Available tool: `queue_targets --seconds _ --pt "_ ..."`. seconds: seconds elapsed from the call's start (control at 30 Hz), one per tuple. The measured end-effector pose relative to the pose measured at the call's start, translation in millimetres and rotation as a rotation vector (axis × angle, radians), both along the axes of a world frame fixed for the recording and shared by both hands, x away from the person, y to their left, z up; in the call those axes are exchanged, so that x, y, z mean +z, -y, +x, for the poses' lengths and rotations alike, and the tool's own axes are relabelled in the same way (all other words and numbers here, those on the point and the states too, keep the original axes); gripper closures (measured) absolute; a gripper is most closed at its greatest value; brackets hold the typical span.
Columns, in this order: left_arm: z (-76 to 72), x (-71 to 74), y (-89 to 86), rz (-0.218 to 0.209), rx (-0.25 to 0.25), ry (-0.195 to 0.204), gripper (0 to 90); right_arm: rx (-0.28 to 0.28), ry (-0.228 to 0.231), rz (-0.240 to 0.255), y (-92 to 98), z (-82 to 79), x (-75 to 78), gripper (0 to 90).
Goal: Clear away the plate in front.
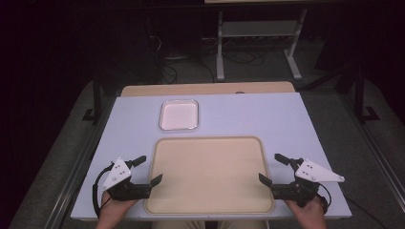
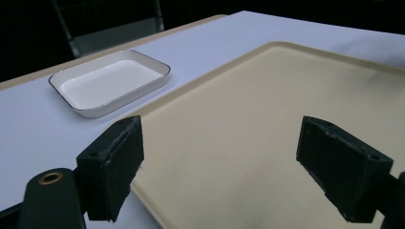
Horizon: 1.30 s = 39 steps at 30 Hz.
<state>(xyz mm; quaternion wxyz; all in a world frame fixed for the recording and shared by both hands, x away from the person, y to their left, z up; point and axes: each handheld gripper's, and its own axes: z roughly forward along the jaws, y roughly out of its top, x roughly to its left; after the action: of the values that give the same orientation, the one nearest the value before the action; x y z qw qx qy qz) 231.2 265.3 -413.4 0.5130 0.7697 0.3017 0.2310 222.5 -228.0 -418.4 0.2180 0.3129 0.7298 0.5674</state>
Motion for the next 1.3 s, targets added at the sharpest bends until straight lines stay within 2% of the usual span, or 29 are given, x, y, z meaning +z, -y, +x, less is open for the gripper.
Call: queue_targets --seconds 0.2,0.37,0.43,0.67,1.03,1.2,1.3 --pt "0.7 -0.4 1.6 0.004 -0.008 -0.009 16.0 -0.001 -0.001 0.006 1.6 0.6 -0.3 13.1" --pt "3.6 1.1 2.4 -0.008 -0.013 -0.017 16.9 -0.002 -0.001 0.008 1.1 0.9 -0.7 13.1" --pt "7.7 2.4 1.9 -0.018 -0.01 -0.03 16.9 -0.004 0.0 0.01 0.9 0.9 -0.5 13.1" --pt "23.0 5.3 7.6 -0.003 -0.024 -0.048 17.2 -0.01 0.001 0.018 2.4 2.0 -0.1 13.1" --pt "46.5 15.1 15.7 0.004 -0.034 -0.042 17.2 -0.016 0.0 0.02 3.1 2.3 -0.1 13.1" --pt "58.7 16.3 17.2 0.01 -0.036 -0.065 17.3 -0.022 0.0 0.023 3.1 2.0 0.2 13.1" --pt "67.8 16.8 16.6 -0.003 -0.035 -0.071 18.0 -0.023 0.0 0.02 3.0 2.2 0.3 13.1"
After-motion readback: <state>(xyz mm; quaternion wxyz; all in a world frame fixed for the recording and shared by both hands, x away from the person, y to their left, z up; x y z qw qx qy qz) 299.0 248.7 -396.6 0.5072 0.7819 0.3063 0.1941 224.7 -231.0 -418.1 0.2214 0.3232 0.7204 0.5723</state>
